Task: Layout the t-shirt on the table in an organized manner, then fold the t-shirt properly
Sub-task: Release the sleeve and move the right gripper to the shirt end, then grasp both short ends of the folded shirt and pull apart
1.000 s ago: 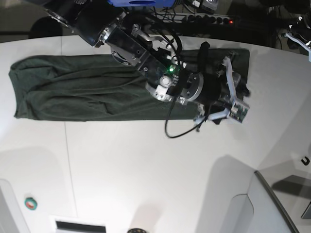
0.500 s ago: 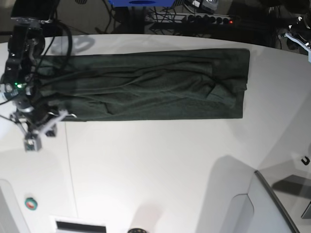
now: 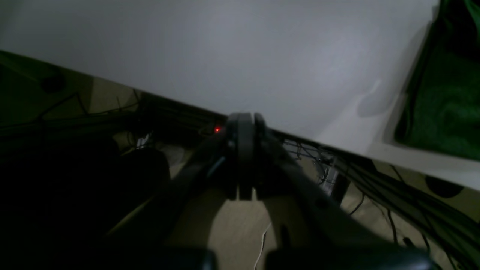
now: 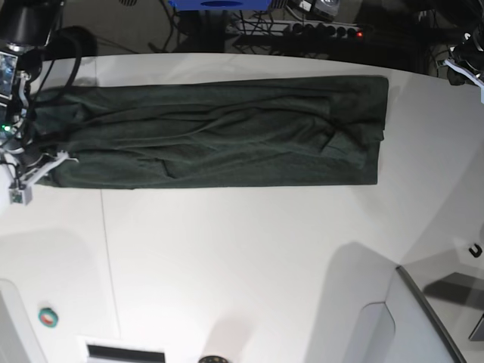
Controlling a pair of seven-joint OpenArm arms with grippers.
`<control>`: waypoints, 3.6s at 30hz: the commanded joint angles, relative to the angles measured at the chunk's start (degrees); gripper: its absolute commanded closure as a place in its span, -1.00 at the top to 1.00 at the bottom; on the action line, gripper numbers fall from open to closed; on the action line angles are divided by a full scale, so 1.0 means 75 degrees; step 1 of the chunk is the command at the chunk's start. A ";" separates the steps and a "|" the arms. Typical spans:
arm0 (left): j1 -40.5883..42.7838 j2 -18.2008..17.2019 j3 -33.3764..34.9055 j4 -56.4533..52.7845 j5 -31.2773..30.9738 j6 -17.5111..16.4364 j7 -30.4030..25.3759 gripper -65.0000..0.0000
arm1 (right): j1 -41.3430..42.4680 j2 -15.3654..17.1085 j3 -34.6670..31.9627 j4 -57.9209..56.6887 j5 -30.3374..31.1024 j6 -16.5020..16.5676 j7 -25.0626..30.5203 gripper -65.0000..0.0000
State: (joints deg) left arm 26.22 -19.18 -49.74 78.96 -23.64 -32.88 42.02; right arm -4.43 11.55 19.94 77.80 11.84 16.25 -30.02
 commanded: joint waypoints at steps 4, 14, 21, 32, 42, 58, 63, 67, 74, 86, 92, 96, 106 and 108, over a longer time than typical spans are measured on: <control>0.0050 -0.0156 -0.0079 0.0098 -0.0054 0.0006 -0.0099 -1.00 | 0.0502 0.0177 0.0558 -0.0568 0.0034 -0.0004 0.0223 -1.00; 0.0015 -0.0156 -0.0056 0.0098 -0.0054 0.0006 -0.0099 -1.00 | 0.1381 0.0458 0.0828 -0.2643 0.0022 -0.0004 0.0891 -1.00; 0.0015 -0.0156 -0.0079 0.0098 -0.0042 0.0006 -0.0099 -1.00 | 0.1592 0.0564 0.0863 -0.3628 0.0010 -0.0039 0.1301 -1.00; -0.0020 -0.0168 -0.0091 0.0180 -0.0089 0.0006 -0.0099 -1.00 | 0.0479 -0.0163 0.1824 -0.0404 0.0057 -0.0004 0.1324 -1.00; -0.0583 0.0020 -0.0079 0.0168 -0.0113 -0.0949 -0.0111 0.09 | -0.1197 -0.1042 0.2082 0.2702 0.0057 -0.0004 0.1336 -1.00; -0.2482 0.1121 0.1445 -0.0453 -0.0066 -0.0949 0.0475 1.00 | -0.1455 -0.0972 0.1180 0.1823 0.0045 0.0008 0.1336 -1.00; -0.2669 0.1110 0.1597 -0.1414 -0.0042 -0.0949 0.0205 1.00 | -0.1455 -0.0972 0.0898 0.1823 0.0045 0.0008 0.1336 -1.00; -0.2658 0.1086 0.1609 -0.2071 -0.0042 -0.0949 -0.0217 1.00 | -0.1455 -0.0972 0.0875 0.1823 0.0045 0.0008 0.1336 -1.00; -0.2798 0.1086 0.2160 -0.2750 -0.0042 -0.0949 -0.0263 1.00 | -0.1444 -0.0972 0.0875 0.1823 0.0045 0.0008 0.1336 -1.00; -0.2833 0.1121 0.2312 -0.2762 -0.0042 -0.0949 -0.0263 -0.02 | -0.1467 -0.0972 0.0922 0.1823 0.0045 0.0008 0.1336 -1.00; -0.2845 0.1086 0.2335 -0.2833 -0.0042 -0.0949 -0.0263 -0.64 | -0.1479 -0.0972 0.0922 0.1858 0.0045 0.0008 0.1336 -1.00; -0.3103 0.0957 0.2335 -0.3278 -0.0042 -0.0949 -0.0580 -1.00 | -0.1608 -0.1019 0.0875 0.2069 0.0045 0.0008 0.1336 -1.00; -0.3056 -0.0016 0.2300 -0.2035 -0.0042 -0.0949 -0.0908 -1.00 | -0.1631 -0.1030 0.0910 0.2175 0.0045 0.0008 0.1301 -1.00; -0.2857 -0.0227 0.2300 -0.1543 -0.0042 -0.0949 -0.0896 -1.00 | -0.1631 -0.1030 0.0910 0.2163 0.0045 0.0008 0.1301 -1.00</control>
State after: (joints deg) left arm 5.15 -20.03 -32.34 66.54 -22.72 -39.20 36.56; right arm -16.99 3.29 26.48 93.03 11.68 16.29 -21.61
